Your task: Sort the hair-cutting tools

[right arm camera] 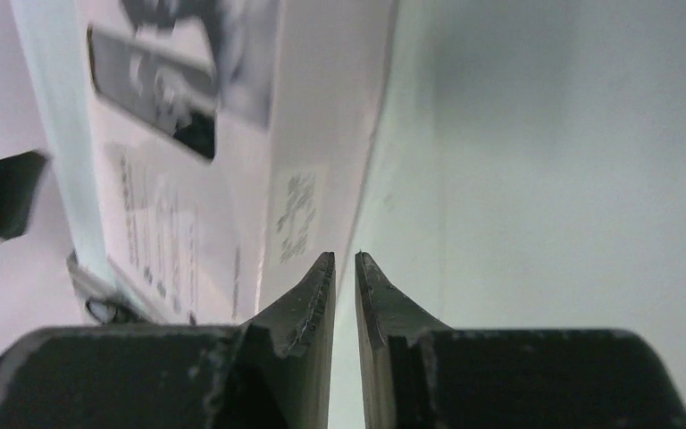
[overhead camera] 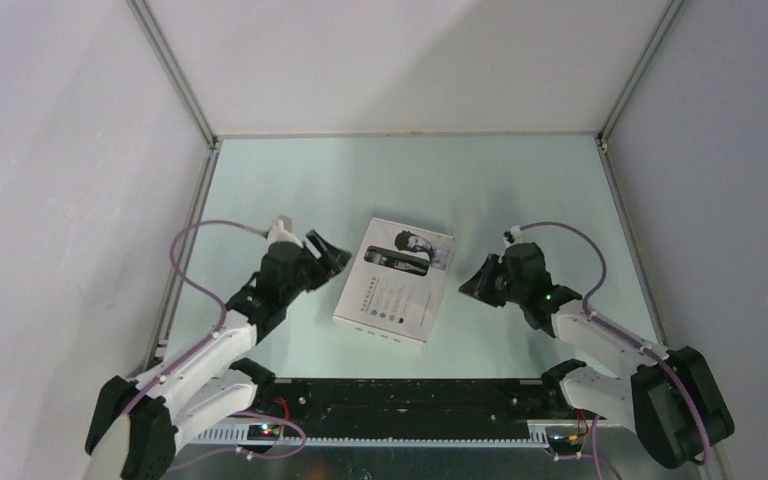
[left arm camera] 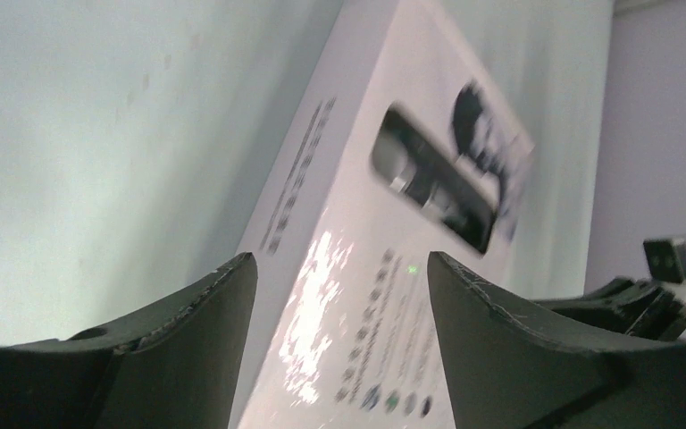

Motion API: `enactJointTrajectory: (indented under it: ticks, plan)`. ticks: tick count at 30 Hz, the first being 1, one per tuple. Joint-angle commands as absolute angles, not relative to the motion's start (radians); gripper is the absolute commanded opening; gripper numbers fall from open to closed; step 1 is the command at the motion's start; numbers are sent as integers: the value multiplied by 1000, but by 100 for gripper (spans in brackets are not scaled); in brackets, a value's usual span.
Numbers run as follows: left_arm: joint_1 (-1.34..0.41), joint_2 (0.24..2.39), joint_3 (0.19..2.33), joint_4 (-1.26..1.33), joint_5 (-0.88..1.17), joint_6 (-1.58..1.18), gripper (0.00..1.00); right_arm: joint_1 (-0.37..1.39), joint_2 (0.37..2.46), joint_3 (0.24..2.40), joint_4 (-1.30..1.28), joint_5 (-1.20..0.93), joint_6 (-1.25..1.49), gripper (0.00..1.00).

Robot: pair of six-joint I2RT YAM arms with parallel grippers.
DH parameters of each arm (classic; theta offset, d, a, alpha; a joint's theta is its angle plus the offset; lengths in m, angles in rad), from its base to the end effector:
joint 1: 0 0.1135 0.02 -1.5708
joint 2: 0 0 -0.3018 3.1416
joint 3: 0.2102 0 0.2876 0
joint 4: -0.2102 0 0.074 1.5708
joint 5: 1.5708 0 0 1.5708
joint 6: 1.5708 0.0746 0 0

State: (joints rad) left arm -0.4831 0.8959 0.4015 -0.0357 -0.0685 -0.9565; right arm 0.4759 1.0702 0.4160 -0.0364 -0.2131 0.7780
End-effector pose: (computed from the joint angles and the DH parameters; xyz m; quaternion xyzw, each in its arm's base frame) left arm 0.2110 -0.1049 0.1935 -0.2199 0.8390 -0.3052 0.3932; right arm 0.2133 0.1277 0.1611 0.0906 0.8962 0.3264 0.2866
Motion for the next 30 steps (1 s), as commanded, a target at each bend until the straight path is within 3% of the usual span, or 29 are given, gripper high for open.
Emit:
enactJointTrajectory:
  ticks: [1,7,15,22,30]
  plan:
    - [-432,1011,600,-12,-191,-832,77,359,1113,480,-64,-160,671,19]
    - [-395,1405,875,21,-29,-785,77,308,1312,613,7,-175,635,18]
    - [-393,1718,1083,9,110,-760,76,301,1552,749,88,-199,627,17]
    - [-393,1793,1100,42,175,-787,75,304,1717,817,139,-248,630,17]
    - [-407,1828,1111,109,305,-828,73,321,1772,847,274,-331,654,17]
